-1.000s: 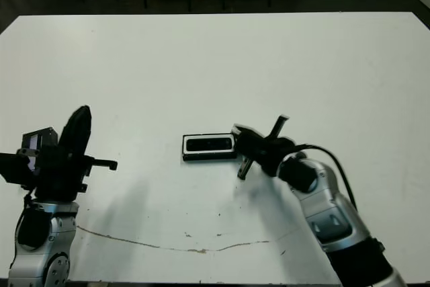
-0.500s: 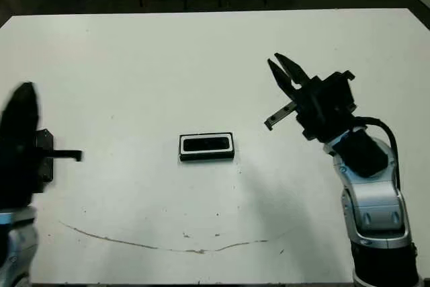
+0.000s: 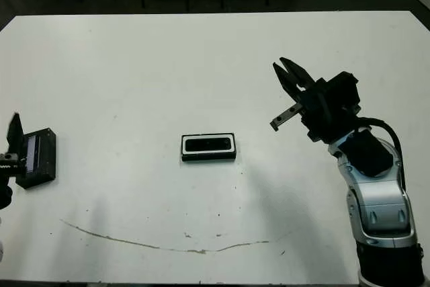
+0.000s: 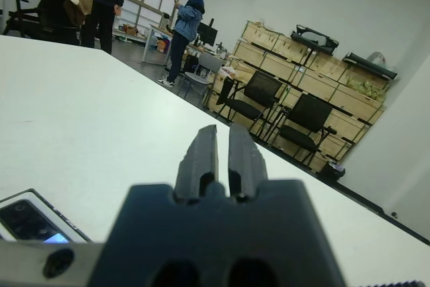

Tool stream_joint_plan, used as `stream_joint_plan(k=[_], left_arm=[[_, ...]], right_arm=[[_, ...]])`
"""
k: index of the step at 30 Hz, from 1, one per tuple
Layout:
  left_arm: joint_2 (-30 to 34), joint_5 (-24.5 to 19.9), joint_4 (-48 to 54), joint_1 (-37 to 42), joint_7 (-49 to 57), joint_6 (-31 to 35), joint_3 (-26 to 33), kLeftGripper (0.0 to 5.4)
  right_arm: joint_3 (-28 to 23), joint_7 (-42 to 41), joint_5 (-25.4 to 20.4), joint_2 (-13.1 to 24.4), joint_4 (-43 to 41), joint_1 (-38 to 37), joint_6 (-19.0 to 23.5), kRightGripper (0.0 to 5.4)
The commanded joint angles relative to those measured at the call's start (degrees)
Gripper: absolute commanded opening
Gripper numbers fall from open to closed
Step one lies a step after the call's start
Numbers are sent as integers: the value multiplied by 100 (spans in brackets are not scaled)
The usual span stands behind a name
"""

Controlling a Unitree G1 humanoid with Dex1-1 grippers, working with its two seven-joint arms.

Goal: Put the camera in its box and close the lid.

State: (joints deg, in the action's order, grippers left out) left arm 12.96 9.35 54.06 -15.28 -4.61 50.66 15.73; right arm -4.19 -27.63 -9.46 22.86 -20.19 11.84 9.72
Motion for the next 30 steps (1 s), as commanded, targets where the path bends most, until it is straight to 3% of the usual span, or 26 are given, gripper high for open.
stream_joint_plan(k=[1,5,9,26,30], left_arm=[[71,-172,-115,154,-206,698,123,395],[-71,-737,-260,375,-555,1149,574,467],[-50,-991,-470,461,-608,1294,744,538],[-11,-932,-1132,410,-225,1323,197,538],[-59,-949,-1371,349,-188,1108,157,538]], right_arm=[[-73,-124,-91,125,211,-19,-18,0],[-69,-176,-96,170,258,-28,20,0],[-27,-216,-50,253,290,-37,17,0],[-92,-328,-273,306,279,-203,159,0],[-111,-455,-420,282,459,-178,-17,0]])
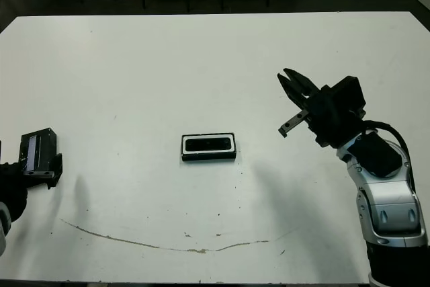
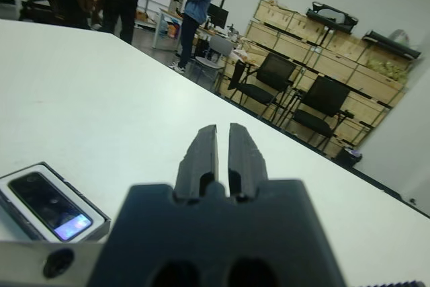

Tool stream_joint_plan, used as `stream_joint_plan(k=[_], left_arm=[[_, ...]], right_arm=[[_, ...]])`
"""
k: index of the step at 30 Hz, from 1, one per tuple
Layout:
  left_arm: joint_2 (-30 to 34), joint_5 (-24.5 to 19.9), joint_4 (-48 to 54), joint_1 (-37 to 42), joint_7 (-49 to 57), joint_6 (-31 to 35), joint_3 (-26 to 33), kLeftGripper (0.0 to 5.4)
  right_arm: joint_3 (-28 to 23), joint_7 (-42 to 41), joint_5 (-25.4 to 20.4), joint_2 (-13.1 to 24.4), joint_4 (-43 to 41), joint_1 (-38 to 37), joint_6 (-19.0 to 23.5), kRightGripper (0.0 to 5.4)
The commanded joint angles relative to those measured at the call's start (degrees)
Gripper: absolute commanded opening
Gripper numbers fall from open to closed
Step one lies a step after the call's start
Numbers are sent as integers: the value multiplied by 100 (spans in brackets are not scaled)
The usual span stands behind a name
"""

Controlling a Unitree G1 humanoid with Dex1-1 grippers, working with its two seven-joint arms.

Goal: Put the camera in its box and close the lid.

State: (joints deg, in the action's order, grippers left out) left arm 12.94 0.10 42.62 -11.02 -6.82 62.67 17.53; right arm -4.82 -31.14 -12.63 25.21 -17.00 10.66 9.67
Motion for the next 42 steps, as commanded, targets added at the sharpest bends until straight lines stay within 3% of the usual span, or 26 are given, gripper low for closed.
stream_joint_plan(k=[1,5,9,17,23,27,31,42], left_arm=[[-30,19,-283,-95,60,-136,-69,538],[39,92,-526,-219,78,-548,-166,538],[-119,-54,-665,-180,101,-492,-1,538],[-990,-721,-918,22,361,-710,737,538],[-1316,-890,-1076,188,756,-795,905,520],[-1465,-1058,-1102,241,912,-789,1015,539],[-1677,-1065,-1217,356,1240,-945,1067,497],[-1886,-1059,-1226,379,1646,-1133,875,289]], right_arm=[[-51,-125,-144,47,162,-51,1,0],[-45,-140,-214,101,124,-36,119,0],[-30,-122,-213,124,90,-44,136,0],[-31,-152,-351,156,-127,-101,314,0],[-29,-178,-442,168,-138,-115,363,0],[-18,-136,-432,235,-211,-130,464,0],[-25,-202,-447,207,-116,-130,304,0],[0,-228,-410,214,-80,-122,234,0]])
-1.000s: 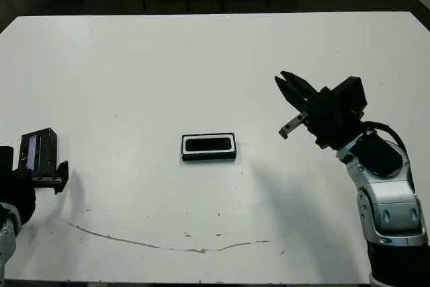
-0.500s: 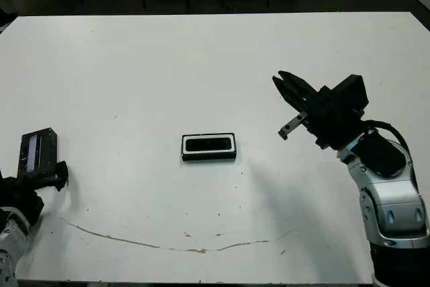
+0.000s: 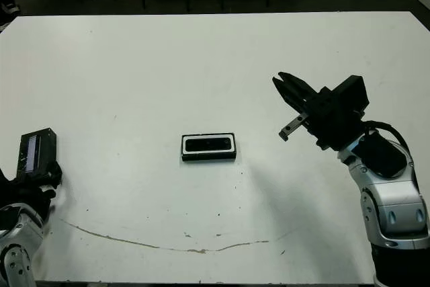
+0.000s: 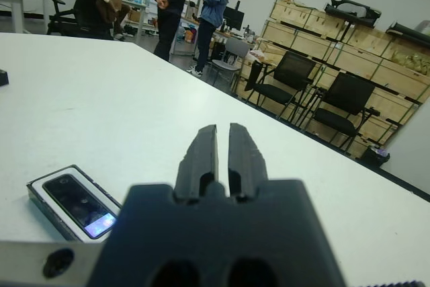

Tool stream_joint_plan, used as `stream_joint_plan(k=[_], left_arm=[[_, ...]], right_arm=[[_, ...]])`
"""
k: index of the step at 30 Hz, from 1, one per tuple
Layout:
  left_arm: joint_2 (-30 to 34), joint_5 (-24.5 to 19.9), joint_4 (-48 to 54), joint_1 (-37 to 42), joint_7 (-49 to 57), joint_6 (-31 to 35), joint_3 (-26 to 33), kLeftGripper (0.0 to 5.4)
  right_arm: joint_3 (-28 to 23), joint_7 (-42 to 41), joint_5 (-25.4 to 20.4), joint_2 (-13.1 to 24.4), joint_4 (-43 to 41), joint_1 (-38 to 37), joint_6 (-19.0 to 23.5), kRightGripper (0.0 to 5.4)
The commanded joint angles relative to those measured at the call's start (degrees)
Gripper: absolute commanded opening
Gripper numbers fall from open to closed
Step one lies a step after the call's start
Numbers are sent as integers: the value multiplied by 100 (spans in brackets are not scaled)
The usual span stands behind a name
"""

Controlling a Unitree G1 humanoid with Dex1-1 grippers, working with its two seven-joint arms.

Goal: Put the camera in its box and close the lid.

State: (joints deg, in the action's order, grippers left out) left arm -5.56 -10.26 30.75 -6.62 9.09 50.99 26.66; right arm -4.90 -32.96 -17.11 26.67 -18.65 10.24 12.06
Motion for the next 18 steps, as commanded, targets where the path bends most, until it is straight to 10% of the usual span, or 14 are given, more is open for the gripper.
stream_joint_plan(k=[1,18], left_arm=[[-33,-28,-30,-72,54,31,-51,272],[223,-515,522,-367,-618,-433,-407,261]], right_arm=[[8,-32,52,74,68,-84,12,0],[216,102,437,17,269,-172,-180,0]])
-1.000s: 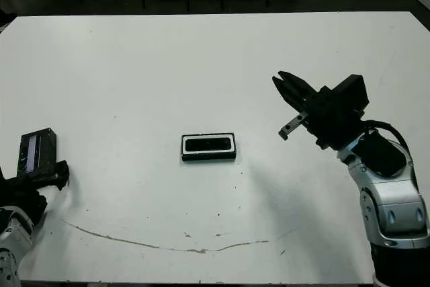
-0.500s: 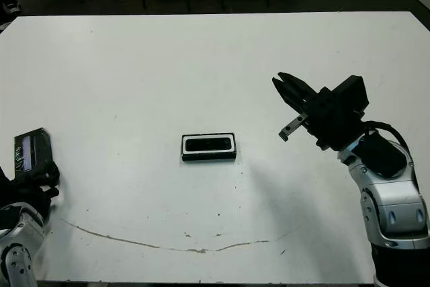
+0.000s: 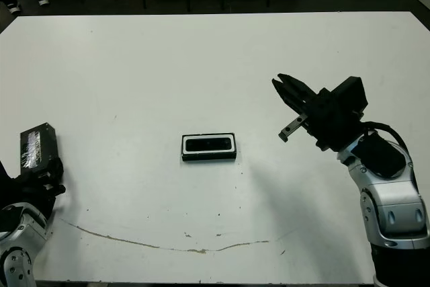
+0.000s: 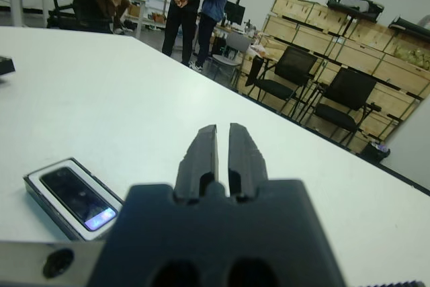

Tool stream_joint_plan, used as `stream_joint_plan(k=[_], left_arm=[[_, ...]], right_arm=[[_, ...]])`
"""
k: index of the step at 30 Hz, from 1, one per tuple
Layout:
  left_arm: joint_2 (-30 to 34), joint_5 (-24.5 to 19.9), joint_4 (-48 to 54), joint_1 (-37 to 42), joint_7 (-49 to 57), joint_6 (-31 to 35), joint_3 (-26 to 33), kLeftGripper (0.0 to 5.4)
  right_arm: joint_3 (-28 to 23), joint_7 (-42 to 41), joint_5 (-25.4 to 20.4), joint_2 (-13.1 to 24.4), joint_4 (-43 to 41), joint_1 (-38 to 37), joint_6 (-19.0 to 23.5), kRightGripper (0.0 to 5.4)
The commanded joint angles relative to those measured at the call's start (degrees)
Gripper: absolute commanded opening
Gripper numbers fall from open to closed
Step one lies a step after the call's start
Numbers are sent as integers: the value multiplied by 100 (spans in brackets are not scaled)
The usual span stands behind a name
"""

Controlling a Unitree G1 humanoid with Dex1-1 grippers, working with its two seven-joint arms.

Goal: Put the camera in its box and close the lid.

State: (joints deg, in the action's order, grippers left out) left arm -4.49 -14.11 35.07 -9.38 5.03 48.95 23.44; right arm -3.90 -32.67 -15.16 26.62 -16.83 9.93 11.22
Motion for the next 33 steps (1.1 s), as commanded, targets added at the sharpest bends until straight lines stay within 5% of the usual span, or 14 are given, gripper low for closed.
stream_joint_plan(k=[1,6,11,20,28,33], left_arm=[[137,-189,122,-96,-296,-334,-117,261],[584,-711,394,74,-1050,-649,-341,261],[1443,-1187,517,614,-1770,-474,-613,261],[2979,-1072,-694,1661,-3576,-1284,-1625,261],[3717,-956,-2088,2550,-5145,-1727,-2427,261],[3975,-757,-2950,3196,-6122,-1932,-2986,261]], right_arm=[[151,92,330,26,103,-156,-171,0],[368,227,720,-46,262,-218,-337,0],[537,351,867,-87,209,-247,-14,0],[494,257,777,-95,573,-123,73,0],[212,-116,230,-98,1241,177,299,0],[-91,-328,-451,-176,1395,377,797,0]])
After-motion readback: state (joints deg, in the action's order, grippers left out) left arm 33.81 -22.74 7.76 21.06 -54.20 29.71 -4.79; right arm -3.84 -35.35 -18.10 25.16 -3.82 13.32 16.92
